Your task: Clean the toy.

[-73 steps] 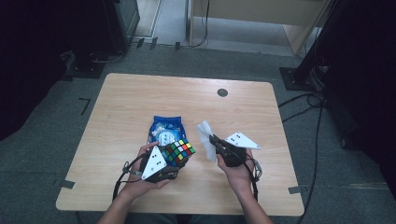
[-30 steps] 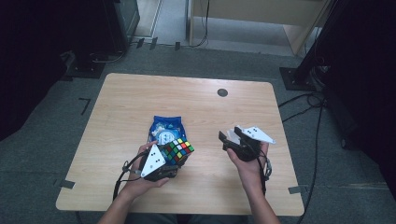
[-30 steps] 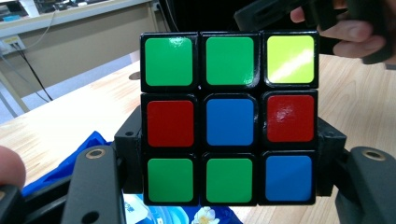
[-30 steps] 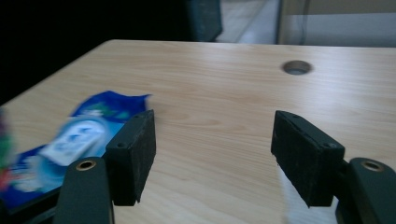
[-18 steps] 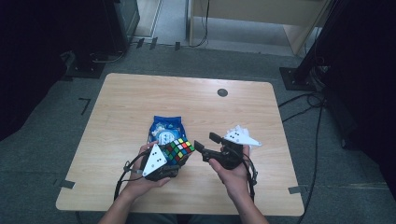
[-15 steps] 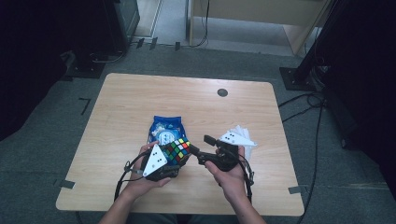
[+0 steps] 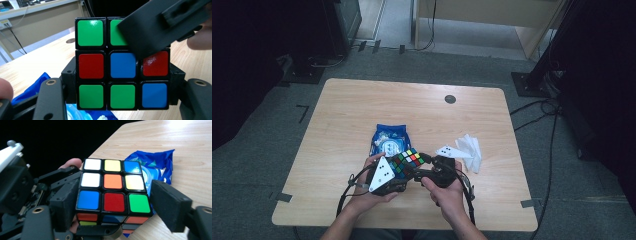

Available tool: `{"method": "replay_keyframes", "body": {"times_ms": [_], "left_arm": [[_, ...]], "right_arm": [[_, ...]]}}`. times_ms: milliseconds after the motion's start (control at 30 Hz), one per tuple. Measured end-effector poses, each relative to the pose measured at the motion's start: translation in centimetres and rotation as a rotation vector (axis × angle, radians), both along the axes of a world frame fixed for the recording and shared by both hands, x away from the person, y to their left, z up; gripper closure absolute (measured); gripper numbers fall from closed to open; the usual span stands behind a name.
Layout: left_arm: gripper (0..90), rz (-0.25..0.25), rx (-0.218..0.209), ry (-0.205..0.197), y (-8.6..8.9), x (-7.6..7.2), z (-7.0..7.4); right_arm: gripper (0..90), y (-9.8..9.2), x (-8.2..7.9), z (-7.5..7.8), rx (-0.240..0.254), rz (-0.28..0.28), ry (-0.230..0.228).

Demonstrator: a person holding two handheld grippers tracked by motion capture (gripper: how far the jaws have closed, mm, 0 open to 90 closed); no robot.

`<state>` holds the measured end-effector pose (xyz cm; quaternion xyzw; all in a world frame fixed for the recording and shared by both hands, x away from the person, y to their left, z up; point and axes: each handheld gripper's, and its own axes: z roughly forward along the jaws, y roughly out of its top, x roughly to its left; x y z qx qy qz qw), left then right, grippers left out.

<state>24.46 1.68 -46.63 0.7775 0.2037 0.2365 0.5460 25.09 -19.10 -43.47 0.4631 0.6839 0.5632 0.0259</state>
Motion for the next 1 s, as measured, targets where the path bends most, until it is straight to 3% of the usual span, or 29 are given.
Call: {"method": "replay_keyframes", "body": {"times_ms": [200, 467, 600, 767, 867, 1000], "left_arm": [[33.9, 0.001, -0.004, -0.008, 0.0, -0.1, 0.0], [33.7, -0.001, 0.002, 0.006, -0.1, 0.0, -0.1], [31.3, -0.016, -0.011, 0.052, 0.0, 0.1, 0.1], [20.1, 0.004, -0.023, 0.101, 1.0, 0.6, 0.2], [18.0, 0.026, -0.036, 0.125, 2.1, 0.8, 0.4], [17.3, 0.086, -0.047, 0.152, 3.8, 1.2, 0.9]], "right_arm": [[31.1, 0.0, 0.0, -0.4, 0.057, 0.006, 0.046], [34.2, 0.1, -0.1, -0.4, 0.045, 0.005, 0.048], [34.4, -0.1, -0.1, -0.2, 0.026, -0.002, 0.008], [34.3, -1.4, 0.1, 0.9, 0.003, -0.063, -0.069], [34.3, -2.0, 0.6, 1.0, -0.056, -0.113, -0.117], [34.4, -2.5, 1.6, 0.0, -0.148, -0.181, -0.147]]}}
